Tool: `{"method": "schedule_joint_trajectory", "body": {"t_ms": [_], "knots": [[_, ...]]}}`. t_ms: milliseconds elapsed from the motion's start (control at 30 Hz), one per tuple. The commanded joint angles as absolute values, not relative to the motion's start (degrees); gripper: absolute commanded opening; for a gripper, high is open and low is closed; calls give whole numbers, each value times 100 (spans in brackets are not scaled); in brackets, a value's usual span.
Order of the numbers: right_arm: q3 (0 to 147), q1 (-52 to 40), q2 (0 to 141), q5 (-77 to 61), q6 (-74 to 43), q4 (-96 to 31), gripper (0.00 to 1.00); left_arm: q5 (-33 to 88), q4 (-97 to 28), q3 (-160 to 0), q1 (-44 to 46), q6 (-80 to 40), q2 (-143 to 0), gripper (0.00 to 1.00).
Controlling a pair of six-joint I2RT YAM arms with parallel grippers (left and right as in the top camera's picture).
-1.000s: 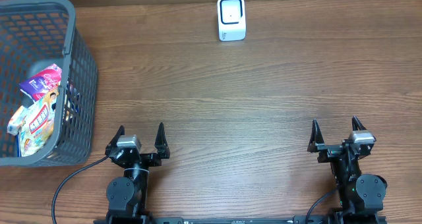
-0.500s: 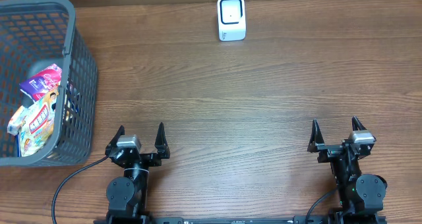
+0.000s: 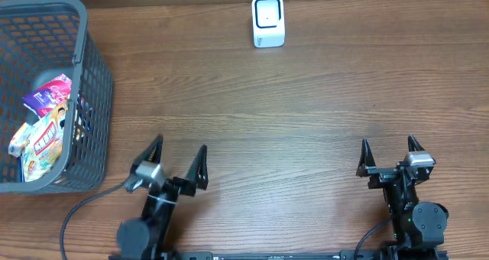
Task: Scan the item barcode
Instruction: 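Move the left gripper over the basket toward the yellow snack bag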
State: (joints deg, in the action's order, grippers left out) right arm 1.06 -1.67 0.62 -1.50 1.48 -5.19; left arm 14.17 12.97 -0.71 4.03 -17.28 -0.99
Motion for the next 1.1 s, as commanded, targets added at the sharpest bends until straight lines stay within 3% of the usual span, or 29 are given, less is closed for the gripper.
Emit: {"method": "schedule_joint_trajectory", "body": {"t_ms": [0,233,367,467,567,767,900,1067], "knots": [[45,-224,16,-132,156,-484,100,2165,1614,-443,377,-1706,-36,100],[45,-224,16,-130,156,-482,100,1479,703,-2244,377,-582,-526,100],[45,-224,16,-130,156,-482,100,751,-1483,-4268,377,-572,-1885,100],[45,-224,16,-130,156,-484,100,1774,-2766,-5533,377,-517,-2982,100],[45,-224,16,-132,156,-484,100,2303,-3275,-6386,377,180,-3839,100],[45,-224,16,-132,156,-482,100,172,-5190,-8685,364,-567,-5476,100],[45,-224,16,-132,156,-482,100,132,-6879,-10694,366,-733,-6748,100],[45,-224,16,-130,156,-482,100,-298,-7507,-11504,366,-567,-7570,100]]}}
